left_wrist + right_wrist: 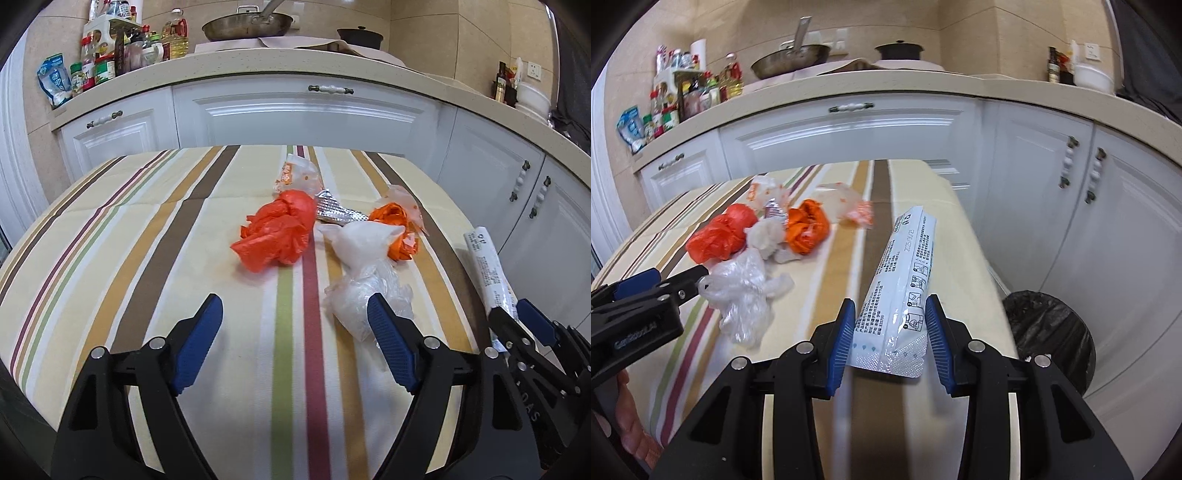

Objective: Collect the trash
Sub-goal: 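Grasp the silver-printed sachet with the right tool while the left tool grasps the clear bag, then carry the sachet and clear bag over the bin and release the sachet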

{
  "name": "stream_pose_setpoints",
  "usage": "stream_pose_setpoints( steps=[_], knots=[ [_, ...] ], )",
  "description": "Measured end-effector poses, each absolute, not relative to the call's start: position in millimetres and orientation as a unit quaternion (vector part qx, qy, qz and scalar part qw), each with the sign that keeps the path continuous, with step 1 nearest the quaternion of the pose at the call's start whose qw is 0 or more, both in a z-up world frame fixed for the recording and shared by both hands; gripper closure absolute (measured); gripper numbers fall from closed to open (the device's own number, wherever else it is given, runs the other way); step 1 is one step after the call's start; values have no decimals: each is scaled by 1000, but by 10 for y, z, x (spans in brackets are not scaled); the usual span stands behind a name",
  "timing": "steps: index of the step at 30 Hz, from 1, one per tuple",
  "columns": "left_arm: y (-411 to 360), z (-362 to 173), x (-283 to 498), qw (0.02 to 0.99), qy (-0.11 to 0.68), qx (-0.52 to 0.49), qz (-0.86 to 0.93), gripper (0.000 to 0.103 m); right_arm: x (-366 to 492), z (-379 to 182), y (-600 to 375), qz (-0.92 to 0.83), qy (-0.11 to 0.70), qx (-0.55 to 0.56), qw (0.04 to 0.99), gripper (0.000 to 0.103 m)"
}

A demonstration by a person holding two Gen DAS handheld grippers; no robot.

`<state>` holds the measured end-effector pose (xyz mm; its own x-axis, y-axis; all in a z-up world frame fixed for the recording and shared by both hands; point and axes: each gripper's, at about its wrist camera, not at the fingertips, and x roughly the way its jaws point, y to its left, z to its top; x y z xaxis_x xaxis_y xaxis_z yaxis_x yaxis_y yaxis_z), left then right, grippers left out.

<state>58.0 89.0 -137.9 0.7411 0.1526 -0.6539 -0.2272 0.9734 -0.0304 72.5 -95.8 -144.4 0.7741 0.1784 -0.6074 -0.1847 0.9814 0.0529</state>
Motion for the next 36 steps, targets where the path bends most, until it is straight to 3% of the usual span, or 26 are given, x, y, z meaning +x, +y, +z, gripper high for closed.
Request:
stream_pose_setpoints(
  steps=[6, 16, 21, 36],
  knots=[
    [676, -1211, 510, 943, 315, -56, 92, 20, 667, -1418, -1180, 85, 307, 11, 948, 63],
    [508, -1493, 816, 928, 353, -25, 113, 20, 635, -1429, -1355, 77, 299, 31, 951, 63],
    [463, -1487, 806, 932, 352, -23, 85, 56, 626, -1448, -1392, 77, 298, 33, 951, 63],
    [409, -1346, 590, 944, 324, -20, 65, 61, 571, -1433, -1530, 57, 288, 26, 956, 63]
  ],
)
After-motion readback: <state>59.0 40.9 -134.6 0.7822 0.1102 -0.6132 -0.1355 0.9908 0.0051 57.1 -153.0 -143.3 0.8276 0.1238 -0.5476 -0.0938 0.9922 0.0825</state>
